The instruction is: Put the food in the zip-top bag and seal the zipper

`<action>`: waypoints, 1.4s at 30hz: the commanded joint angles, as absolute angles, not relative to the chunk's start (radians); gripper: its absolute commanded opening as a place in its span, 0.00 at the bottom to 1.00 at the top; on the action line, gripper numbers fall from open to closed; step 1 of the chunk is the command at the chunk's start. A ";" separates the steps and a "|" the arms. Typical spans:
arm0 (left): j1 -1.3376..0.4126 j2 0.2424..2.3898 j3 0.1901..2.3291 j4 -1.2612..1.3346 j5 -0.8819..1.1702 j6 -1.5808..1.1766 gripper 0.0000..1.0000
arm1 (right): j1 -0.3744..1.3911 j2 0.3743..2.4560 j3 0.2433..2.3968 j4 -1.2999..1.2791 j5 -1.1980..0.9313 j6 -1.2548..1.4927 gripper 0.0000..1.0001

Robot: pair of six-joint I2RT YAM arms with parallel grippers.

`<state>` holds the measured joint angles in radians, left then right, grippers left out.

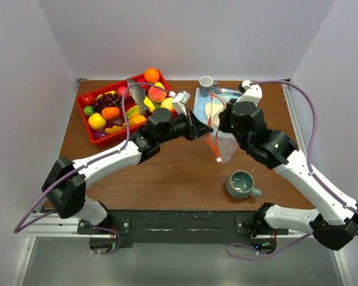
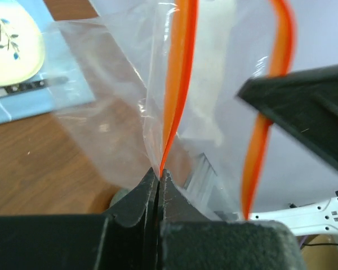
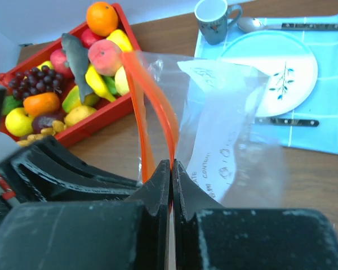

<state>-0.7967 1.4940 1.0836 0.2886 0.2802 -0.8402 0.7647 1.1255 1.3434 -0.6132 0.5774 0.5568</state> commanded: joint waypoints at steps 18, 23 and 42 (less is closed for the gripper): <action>-0.650 1.591 0.756 0.281 0.032 -0.775 0.04 | 0.761 1.462 1.333 -0.531 0.459 0.537 0.00; -0.650 1.484 0.749 0.278 0.046 -0.730 0.56 | 0.759 1.482 1.302 -0.465 0.384 0.552 0.00; -0.477 1.445 1.069 -0.193 -0.507 -0.681 0.62 | 0.758 1.503 1.284 -0.413 0.318 0.606 0.00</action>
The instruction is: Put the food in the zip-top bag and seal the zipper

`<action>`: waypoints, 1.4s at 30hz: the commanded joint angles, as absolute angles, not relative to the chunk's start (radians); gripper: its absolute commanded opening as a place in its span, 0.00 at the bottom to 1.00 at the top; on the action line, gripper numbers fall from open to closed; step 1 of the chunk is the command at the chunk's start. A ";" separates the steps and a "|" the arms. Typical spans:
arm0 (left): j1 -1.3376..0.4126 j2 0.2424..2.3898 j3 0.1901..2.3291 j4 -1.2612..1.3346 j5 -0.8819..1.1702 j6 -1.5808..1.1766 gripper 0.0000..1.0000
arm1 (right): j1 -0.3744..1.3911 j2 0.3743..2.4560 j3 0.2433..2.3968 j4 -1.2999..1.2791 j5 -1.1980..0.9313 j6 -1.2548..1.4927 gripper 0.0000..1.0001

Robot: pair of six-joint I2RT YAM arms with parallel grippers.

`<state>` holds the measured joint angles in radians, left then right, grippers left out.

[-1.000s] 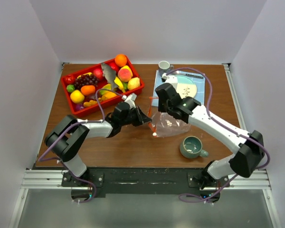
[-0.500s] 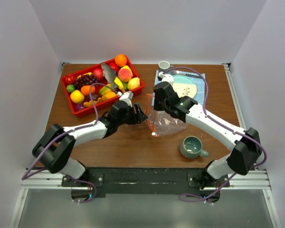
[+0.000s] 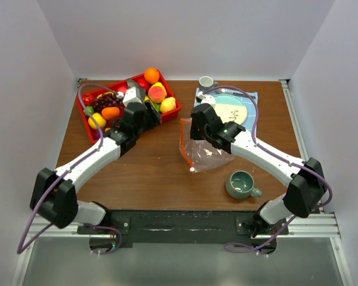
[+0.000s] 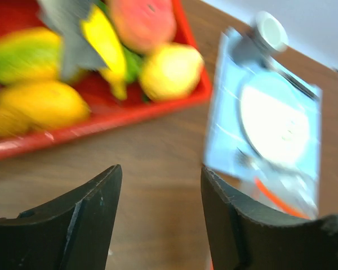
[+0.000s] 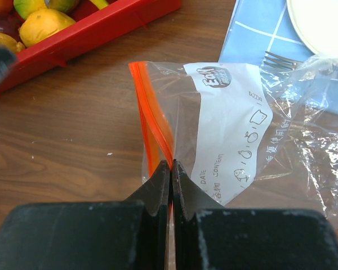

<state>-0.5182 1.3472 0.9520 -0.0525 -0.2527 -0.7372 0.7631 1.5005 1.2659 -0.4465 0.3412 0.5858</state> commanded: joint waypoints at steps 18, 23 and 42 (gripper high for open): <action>-0.328 1.603 1.103 -0.259 -0.716 -0.627 0.57 | 0.758 1.523 1.244 -0.391 0.262 0.615 0.00; -0.324 1.652 1.118 -0.239 -0.721 -0.621 0.49 | 0.758 1.526 1.238 -0.393 0.261 0.617 0.00; -0.304 1.631 1.137 -0.209 -0.683 -0.604 0.43 | 0.758 1.525 1.221 -0.385 0.253 0.618 0.00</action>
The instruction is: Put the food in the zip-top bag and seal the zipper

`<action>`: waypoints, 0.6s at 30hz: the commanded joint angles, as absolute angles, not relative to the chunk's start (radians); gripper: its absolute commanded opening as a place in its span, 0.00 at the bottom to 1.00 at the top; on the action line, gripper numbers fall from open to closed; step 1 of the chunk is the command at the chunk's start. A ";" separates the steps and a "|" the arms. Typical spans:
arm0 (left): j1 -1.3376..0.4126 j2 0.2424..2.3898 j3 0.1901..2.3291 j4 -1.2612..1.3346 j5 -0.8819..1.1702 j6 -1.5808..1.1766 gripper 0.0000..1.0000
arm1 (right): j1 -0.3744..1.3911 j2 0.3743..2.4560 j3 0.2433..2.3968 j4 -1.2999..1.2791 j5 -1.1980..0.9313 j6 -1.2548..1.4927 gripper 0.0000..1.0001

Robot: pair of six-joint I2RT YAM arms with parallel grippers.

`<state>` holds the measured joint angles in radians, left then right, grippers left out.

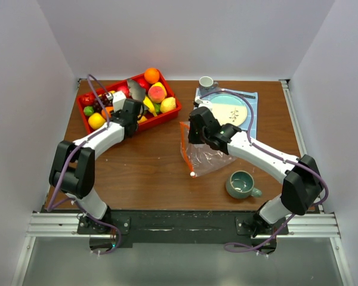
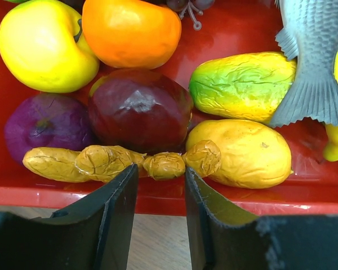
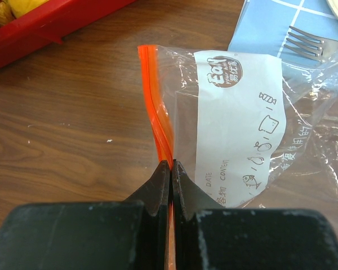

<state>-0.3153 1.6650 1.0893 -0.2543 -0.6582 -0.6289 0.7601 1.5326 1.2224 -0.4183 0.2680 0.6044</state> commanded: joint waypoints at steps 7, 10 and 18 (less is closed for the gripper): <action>-0.302 1.617 1.138 -0.215 -0.643 -0.612 0.47 | 0.758 1.519 1.220 -0.387 0.256 0.614 0.00; -0.301 1.601 1.131 -0.196 -0.640 -0.612 0.47 | 0.756 1.519 1.218 -0.387 0.255 0.615 0.00; -0.301 1.644 1.149 -0.216 -0.649 -0.609 0.46 | 0.759 1.517 1.213 -0.383 0.253 0.614 0.00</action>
<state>-0.3134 1.6470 1.1091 -0.2481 -0.6323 -0.6228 0.7601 1.5326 1.2194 -0.4164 0.2657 0.6090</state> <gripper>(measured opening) 0.469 0.014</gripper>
